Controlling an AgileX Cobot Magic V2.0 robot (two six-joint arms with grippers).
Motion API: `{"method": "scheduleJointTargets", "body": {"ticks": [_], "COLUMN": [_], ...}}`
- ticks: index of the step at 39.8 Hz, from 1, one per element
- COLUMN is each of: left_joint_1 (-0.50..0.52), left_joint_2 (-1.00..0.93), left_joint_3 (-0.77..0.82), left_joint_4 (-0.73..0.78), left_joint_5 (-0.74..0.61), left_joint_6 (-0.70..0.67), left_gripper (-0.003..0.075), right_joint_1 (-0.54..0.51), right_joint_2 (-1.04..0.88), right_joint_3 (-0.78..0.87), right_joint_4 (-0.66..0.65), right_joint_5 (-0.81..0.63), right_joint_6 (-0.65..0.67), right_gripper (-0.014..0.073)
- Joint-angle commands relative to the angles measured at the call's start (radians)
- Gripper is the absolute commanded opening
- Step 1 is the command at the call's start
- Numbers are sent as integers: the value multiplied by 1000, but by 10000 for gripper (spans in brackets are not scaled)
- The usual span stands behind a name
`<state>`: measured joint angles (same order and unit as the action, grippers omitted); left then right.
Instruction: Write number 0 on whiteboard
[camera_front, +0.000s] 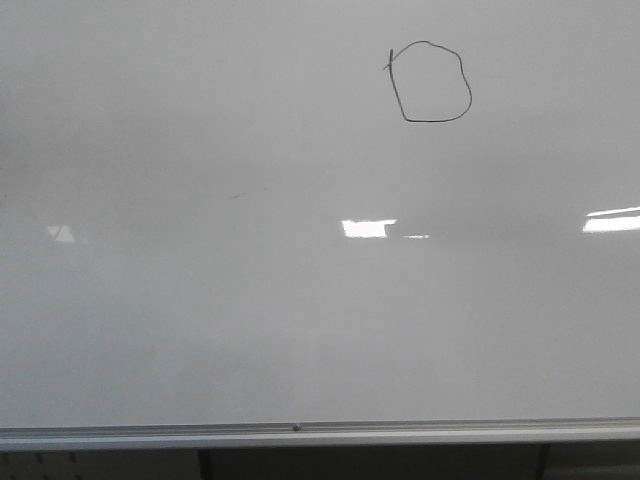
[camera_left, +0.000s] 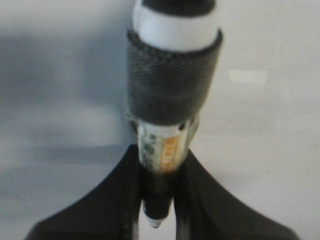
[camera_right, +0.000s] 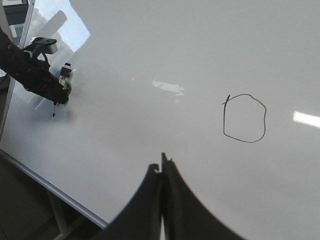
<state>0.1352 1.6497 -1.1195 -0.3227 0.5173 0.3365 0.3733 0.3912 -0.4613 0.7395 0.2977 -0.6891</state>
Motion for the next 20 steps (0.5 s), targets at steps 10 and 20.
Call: {"method": "scheduleJointTargets", "body": {"ticks": [10, 20], "left_joint_1": [-6, -6], "left_joint_2": [9, 9], "left_joint_3": [-62, -62], "left_joint_4": [2, 17], "left_joint_5": [-34, -31], "left_joint_6": [2, 2], "left_gripper": [49, 472], "right_joint_1": [-5, -5], "right_joint_2": [4, 4], "right_joint_3": [-26, -26], "right_joint_4": [20, 20], "right_joint_5": [-69, -69], "right_joint_6": [1, 1], "right_gripper": [-63, -63]}}
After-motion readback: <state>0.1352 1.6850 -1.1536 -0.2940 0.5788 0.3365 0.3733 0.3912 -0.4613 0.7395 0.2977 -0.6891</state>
